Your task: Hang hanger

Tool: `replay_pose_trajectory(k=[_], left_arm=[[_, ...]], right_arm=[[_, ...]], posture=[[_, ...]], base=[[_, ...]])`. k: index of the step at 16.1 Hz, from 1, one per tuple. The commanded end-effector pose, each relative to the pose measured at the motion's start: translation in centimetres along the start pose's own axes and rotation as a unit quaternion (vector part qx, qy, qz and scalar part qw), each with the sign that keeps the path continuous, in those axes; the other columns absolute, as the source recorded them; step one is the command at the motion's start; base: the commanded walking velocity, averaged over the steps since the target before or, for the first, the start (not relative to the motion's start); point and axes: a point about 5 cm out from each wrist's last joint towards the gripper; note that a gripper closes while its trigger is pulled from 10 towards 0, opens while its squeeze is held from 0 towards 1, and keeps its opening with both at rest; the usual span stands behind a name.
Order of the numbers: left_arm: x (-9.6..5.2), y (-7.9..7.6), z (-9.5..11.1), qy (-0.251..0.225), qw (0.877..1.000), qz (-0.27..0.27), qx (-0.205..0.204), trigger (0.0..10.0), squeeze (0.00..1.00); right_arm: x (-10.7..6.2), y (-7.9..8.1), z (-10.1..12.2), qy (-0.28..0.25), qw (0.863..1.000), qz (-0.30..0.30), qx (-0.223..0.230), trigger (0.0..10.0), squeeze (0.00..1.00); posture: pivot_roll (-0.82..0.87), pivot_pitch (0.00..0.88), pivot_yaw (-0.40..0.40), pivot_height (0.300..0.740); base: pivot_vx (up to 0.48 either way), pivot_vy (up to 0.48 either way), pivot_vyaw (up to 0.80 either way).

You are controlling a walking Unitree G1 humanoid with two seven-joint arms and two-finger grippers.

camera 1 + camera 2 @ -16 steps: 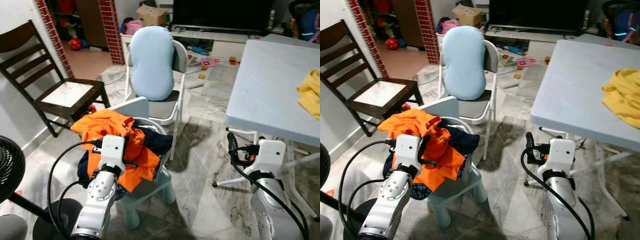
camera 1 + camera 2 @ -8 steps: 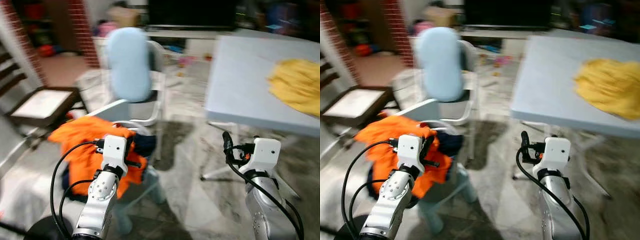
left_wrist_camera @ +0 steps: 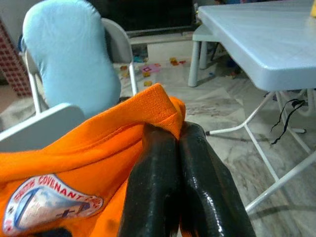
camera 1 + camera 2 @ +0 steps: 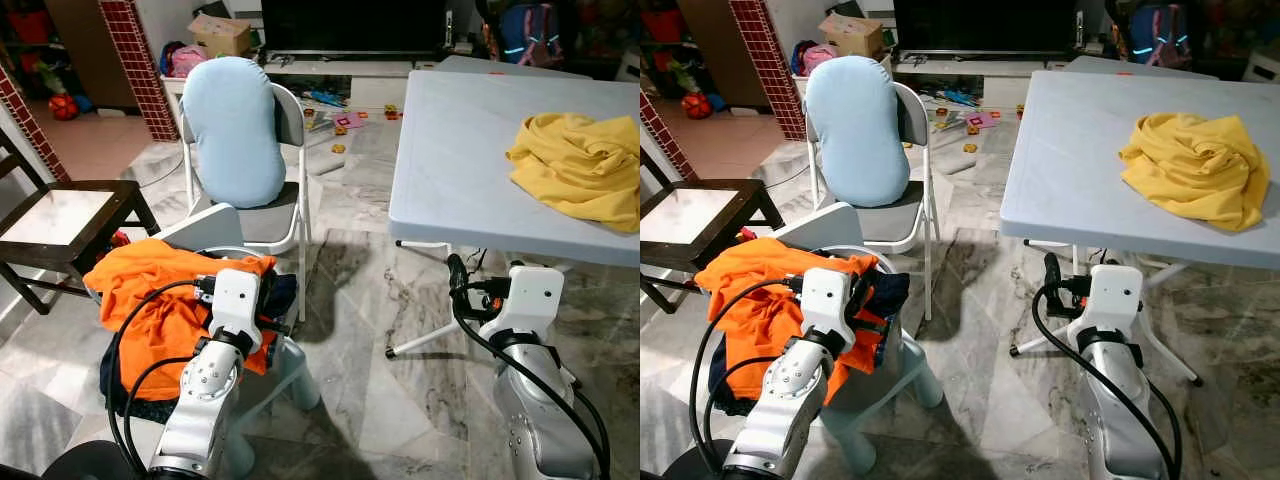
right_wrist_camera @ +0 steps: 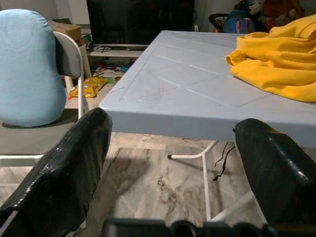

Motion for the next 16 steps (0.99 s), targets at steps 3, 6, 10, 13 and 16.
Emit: replay_pose_trajectory(k=[3, 6, 10, 13, 16], left_arm=[[0.54, -0.52, 1.21, -0.023, 1.0, -0.017, 0.013, 10.0, 0.0], [0.54, -0.57, 0.99, -0.018, 1.0, -0.015, 0.019, 10.0, 0.0], [0.62, -0.73, 0.93, -0.017, 0.999, -0.021, 0.019, 10.0, 0.0], [0.83, -0.86, 1.08, -0.018, 0.999, -0.027, 0.02, 10.0, 0.0], [1.11, -0.89, 1.26, -0.021, 0.999, -0.027, 0.023, 10.0, 0.0]], right_arm=[[0.38, 0.42, 0.07, -0.003, 1.0, -0.002, -0.005, 10.0, 0.0], [0.46, 0.6, 0.05, -0.003, 1.0, 0.003, -0.008, 10.0, 0.0], [0.6, 0.7, -0.14, -0.001, 1.0, -0.001, -0.009, 10.0, 0.0], [0.76, 0.62, -0.19, -0.003, 1.0, -0.005, -0.009, 10.0, 0.0], [0.97, 0.51, 0.08, -0.008, 1.0, -0.009, -0.01, 10.0, 0.0]], posture=[[-0.11, 0.025, 0.065, 0.74], [-0.11, 0.022, 0.063, 0.74], [-0.11, 0.022, 0.065, 0.74], [-0.12, 0.025, 0.069, 0.74], [-0.12, 0.032, 0.072, 0.74]], base=[[0.16, -0.344, 0.0], [0.16, -0.377, 0.0], [0.06, -0.362, -0.29], [0.0, -0.359, -0.53], [0.0, -0.327, -0.51]])
Point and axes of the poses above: a point about 5 cm out from each wrist's last joint towards the gripper, its own x axis pointing out of the wrist towards the gripper, its own z axis along the axis of the wrist's last joint, y = z × x, and after that the axes turned 3 degrees about x, right-handed
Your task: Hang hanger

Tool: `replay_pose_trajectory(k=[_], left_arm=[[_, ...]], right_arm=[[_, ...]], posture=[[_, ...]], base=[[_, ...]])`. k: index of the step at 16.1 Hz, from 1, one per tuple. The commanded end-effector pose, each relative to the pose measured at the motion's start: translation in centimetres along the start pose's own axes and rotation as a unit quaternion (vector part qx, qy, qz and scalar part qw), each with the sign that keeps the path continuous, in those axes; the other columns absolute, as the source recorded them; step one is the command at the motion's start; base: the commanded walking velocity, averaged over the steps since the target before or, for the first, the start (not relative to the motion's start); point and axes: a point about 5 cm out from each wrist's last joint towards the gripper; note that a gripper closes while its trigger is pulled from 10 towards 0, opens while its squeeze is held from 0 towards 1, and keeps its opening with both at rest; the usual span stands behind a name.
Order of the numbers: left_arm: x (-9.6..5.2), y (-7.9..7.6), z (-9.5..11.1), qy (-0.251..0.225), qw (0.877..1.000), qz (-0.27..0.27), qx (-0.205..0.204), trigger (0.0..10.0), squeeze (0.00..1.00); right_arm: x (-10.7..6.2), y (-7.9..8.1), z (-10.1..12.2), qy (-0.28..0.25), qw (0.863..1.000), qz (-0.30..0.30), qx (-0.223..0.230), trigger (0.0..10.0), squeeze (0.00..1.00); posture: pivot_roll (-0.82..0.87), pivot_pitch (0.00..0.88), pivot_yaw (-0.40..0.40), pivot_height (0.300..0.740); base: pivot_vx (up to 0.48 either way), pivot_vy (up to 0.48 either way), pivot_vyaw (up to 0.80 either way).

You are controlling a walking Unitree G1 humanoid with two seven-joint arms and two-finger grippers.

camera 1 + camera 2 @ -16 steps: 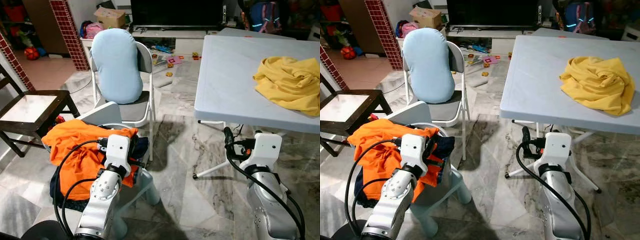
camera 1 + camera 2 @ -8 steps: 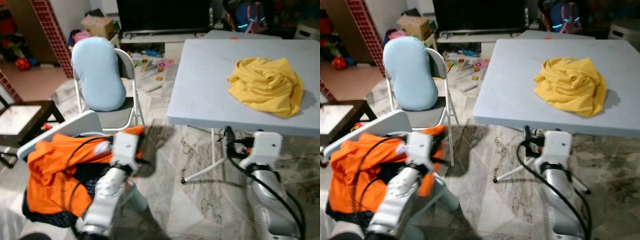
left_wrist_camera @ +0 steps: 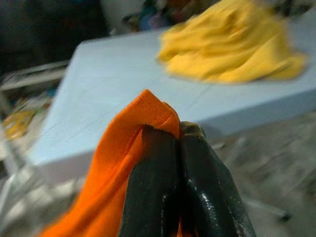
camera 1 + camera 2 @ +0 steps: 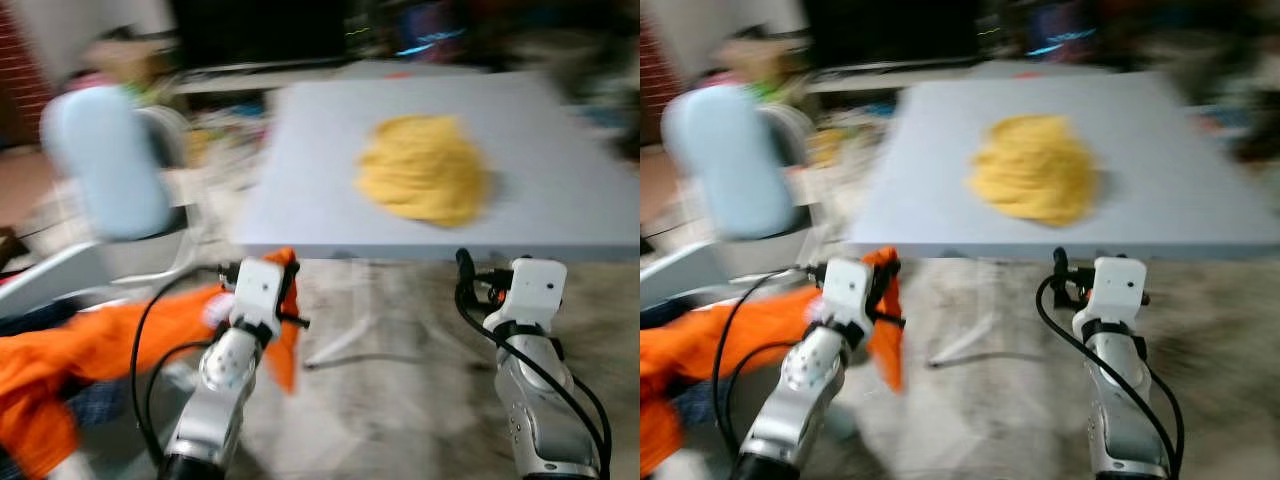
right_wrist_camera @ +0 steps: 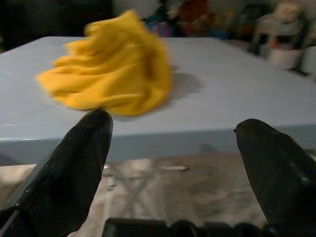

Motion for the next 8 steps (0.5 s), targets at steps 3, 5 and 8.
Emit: replay_pose_trajectory(k=[3, 5, 8], left_arm=[[0.2, -0.1, -0.5, 0.015, 1.0, 0.013, 0.003, 10.0, 0.0], [0.1, -0.1, -0.6, 0.016, 1.0, 0.015, -0.006, 10.0, 0.0], [0.0, 0.8, -1.1, 0.033, 0.998, 0.038, -0.033, 10.0, 0.0]], right_arm=[[0.1, 0.5, 0.2, -0.005, 1.0, 0.014, -0.006, 10.0, 0.0], [0.2, 0.5, 0.1, -0.005, 1.0, 0.016, -0.009, 10.0, 0.0], [0.2, 0.4, -0.1, -0.002, 1.0, 0.014, -0.01, 10.0, 0.0]], posture=[[-0.13, 0.043, 0.062, 0.74], [-0.13, 0.046, 0.06, 0.74], [-0.13, 0.049, 0.053, 0.74]], base=[[0.0, -0.082, -0.17], [0.0, 0.0, 0.0], [0.0, 0.0, 0.0]])
Point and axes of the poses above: a point about 5 cm out from each wrist's last joint towards the gripper, its own x axis pointing out of the wrist towards the gripper, its own z axis along the axis of the wrist's last joint, y = z × x, and after that the axes turned 3 degrees about x, right-handed
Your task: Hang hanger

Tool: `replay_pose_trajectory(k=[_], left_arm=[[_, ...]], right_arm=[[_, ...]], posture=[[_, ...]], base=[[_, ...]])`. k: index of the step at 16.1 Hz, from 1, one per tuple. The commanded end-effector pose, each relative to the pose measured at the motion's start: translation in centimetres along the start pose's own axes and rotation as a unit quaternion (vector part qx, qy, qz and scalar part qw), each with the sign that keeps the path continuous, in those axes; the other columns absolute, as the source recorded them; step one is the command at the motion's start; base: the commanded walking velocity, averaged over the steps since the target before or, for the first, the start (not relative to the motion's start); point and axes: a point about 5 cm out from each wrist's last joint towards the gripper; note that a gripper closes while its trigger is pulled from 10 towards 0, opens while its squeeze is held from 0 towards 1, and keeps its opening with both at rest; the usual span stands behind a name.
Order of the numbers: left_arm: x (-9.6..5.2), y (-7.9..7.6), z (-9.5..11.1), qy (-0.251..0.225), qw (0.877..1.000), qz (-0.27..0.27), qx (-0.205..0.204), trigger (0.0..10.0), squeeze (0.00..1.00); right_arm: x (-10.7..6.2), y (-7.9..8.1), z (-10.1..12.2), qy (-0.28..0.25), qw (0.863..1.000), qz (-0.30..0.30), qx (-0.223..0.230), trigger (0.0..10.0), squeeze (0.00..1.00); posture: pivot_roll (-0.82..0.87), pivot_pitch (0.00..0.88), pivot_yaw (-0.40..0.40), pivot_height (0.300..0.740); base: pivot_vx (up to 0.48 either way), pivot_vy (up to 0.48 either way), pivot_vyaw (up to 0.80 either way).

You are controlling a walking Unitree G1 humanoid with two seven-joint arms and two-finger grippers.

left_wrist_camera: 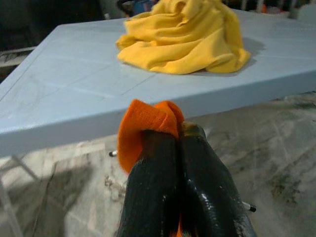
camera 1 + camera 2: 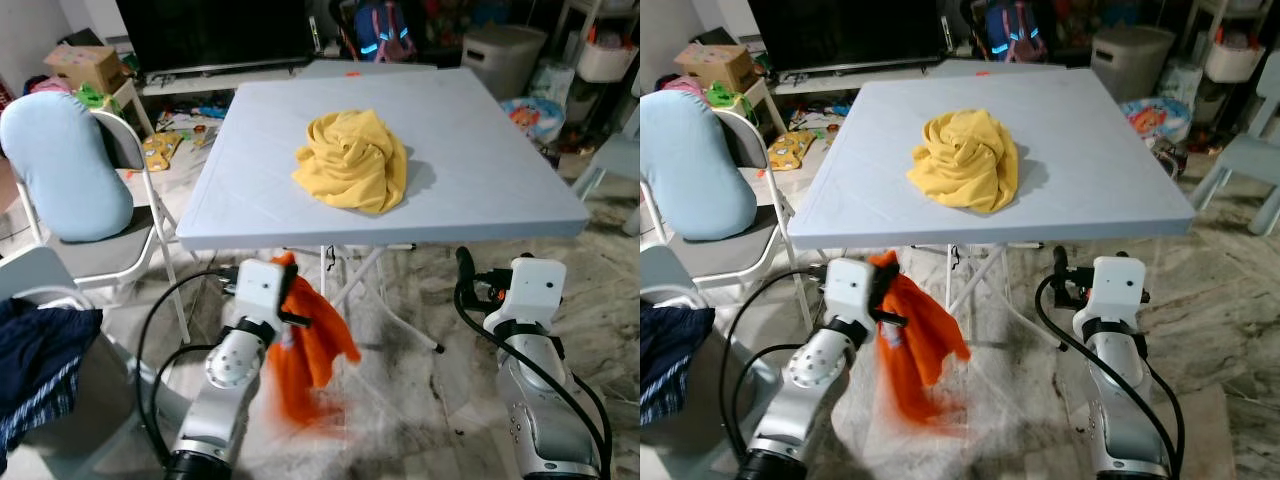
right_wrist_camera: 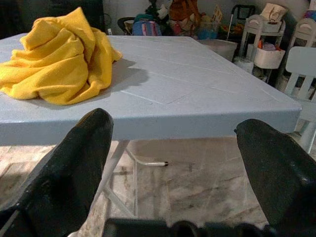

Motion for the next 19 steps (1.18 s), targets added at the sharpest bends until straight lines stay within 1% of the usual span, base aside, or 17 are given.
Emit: replay_pose_trajectory(k=[1, 6, 9, 13, 18, 19], left_arm=[[0.0, 0.5, -0.1, 0.005, 1.0, 0.011, 0.0, 10.0, 0.0], [-0.1, 0.3, -0.4, 0.011, 1.0, 0.012, -0.002, 10.0, 0.0], [0.1, 0.7, -0.4, 0.018, 0.999, 0.023, -0.019, 10.0, 0.0], [0.0, 0.5, -0.6, 0.02, 0.999, 0.022, -0.025, 10.0, 0.0], [0.1, 0.6, -0.6, 0.024, 0.999, 0.025, -0.035, 10.0, 0.0], [0.0, 0.6, -0.5, 0.021, 0.999, 0.025, -0.038, 10.0, 0.0]], right_arm=[[-0.2, 0.5, -0.5, 0.008, 1.0, 0.009, 0.003, 10.0, 0.0], [-0.5, 0.5, -1.1, 0.018, 1.0, 0.009, 0.001, 10.0, 0.0], [-0.6, 0.4, -1.3, 0.024, 1.0, 0.008, 0.0, 10.0, 0.0], [-0.4, 0.3, -1.3, 0.023, 1.0, 0.008, -0.006, 10.0, 0.0], [-0.5, 0.3, -1.5, 0.026, 1.0, 0.01, -0.01, 10.0, 0.0], [-0.5, 0.3, -1.5, 0.026, 1.0, 0.009, -0.01, 10.0, 0.0]], posture=[[-0.13, 0.044, 0.048, 0.74], [-0.12, 0.038, 0.036, 0.74], [-0.12, 0.034, 0.035, 0.74], [-0.12, 0.04, 0.029, 0.74], [-0.12, 0.041, 0.028, 0.74], [-0.12, 0.042, 0.031, 0.74]], base=[[0.0, 0.0, 0.0], [0.0, 0.0, 0.0], [-0.309, 0.0, 0.0], [-0.337, 0.0, 0.0], [-0.27, 0.278, 0.0], [0.0, 0.259, 0.0]])
Point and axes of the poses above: a point about 5 cm out from each wrist's last joint towards the gripper, its own x axis pointing out of the wrist towards the gripper, its own z axis along the axis of the wrist's last joint, y = z × x, and after that the axes turned 3 degrees about x, right-handed
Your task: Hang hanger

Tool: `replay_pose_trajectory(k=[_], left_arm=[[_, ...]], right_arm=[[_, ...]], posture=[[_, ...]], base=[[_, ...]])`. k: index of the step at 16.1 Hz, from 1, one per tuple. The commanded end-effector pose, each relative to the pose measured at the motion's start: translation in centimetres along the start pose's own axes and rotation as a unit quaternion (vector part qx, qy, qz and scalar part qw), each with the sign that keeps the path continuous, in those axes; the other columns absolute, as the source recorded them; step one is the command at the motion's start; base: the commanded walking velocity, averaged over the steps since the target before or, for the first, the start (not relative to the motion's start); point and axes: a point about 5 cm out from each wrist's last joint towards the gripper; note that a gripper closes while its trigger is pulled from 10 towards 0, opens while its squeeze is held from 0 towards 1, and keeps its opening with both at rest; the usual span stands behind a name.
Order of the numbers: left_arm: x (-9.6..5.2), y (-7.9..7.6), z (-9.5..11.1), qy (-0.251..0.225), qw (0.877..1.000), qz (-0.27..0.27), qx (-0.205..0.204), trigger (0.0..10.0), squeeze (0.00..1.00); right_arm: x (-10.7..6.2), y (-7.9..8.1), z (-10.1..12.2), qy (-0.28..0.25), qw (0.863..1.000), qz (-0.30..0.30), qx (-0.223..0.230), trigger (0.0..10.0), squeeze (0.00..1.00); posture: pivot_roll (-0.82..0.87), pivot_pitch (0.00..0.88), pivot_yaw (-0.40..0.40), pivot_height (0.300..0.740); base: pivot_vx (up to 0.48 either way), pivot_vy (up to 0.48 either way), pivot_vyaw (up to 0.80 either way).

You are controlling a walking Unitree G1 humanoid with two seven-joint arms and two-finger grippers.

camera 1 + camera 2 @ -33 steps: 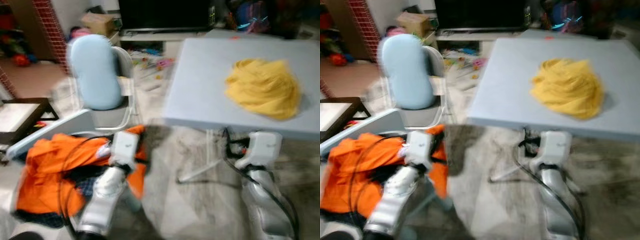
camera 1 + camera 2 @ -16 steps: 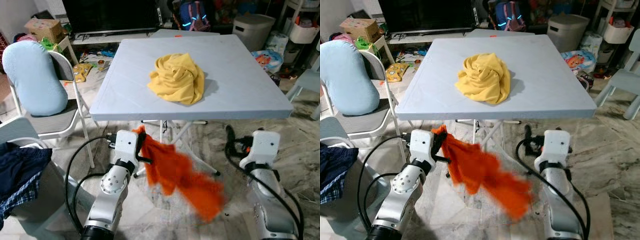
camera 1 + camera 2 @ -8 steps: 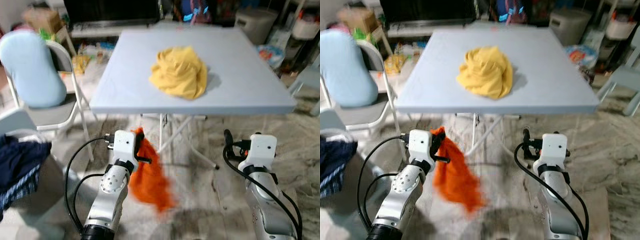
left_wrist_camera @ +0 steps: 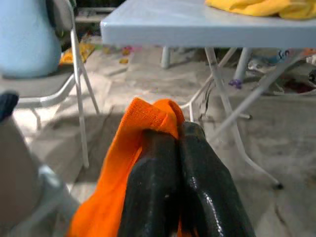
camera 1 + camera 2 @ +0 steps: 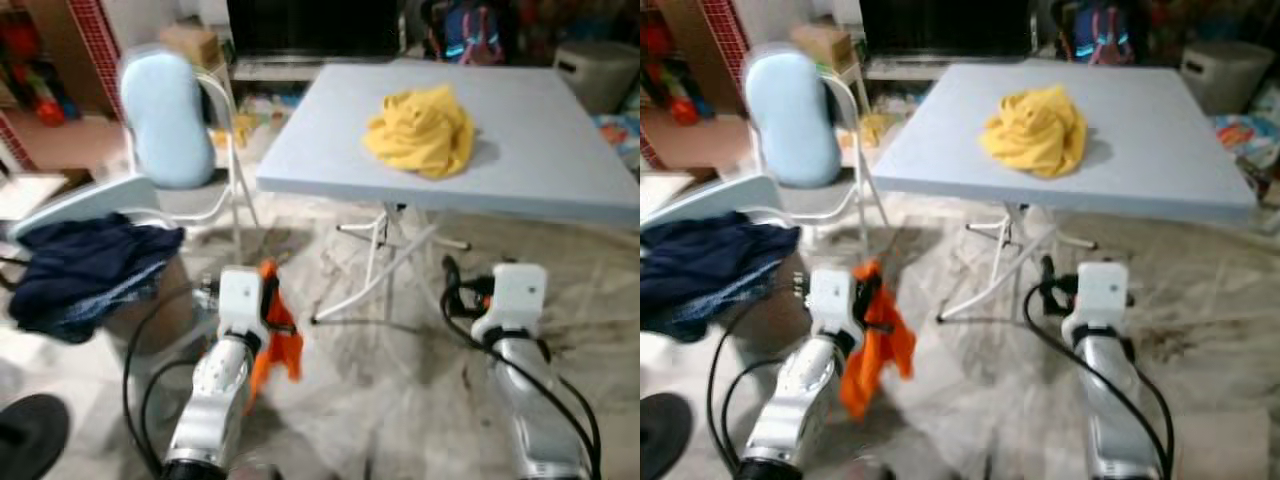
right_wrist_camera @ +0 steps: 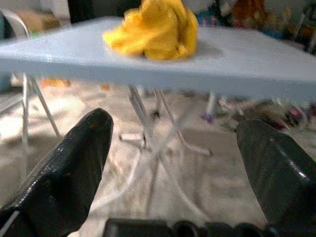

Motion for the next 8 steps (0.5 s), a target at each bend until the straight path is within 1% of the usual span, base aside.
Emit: replay_pose_trajectory(k=[1, 5, 8], left_arm=[[0.34, -0.01, 1.4, -0.032, 0.999, -0.008, 0.004, 10.0, 0.0], [0.25, -0.48, 1.57, -0.04, 0.999, -0.031, -0.014, 10.0, 0.0], [0.28, -0.3, 1.4, -0.031, 0.999, -0.026, -0.023, 10.0, 0.0]], right_arm=[[0.08, 0.17, 0.09, -0.001, 1.0, 0.001, 0.003, 10.0, 0.0], [0.03, 0.2, -0.07, 0.001, 1.0, 0.003, 0.0, 10.0, 0.0], [0.05, 0.16, -0.06, 0.001, 1.0, 0.003, -0.001, 10.0, 0.0]], posture=[[-0.12, 0.042, 0.031, 0.74], [-0.12, 0.043, 0.032, 0.74], [-0.12, 0.041, 0.03, 0.74]], base=[[0.0, 0.0, 0.0], [0.0, 0.0, 0.0], [0.0, 0.0, 0.0]])
Point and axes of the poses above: a point about 5 cm out from each wrist's last joint towards the gripper, its own x axis pointing out of the wrist towards the gripper, its own z axis along the axis of the wrist's last joint, y = z × x, and after that the axes turned 3 degrees about x, right-handed
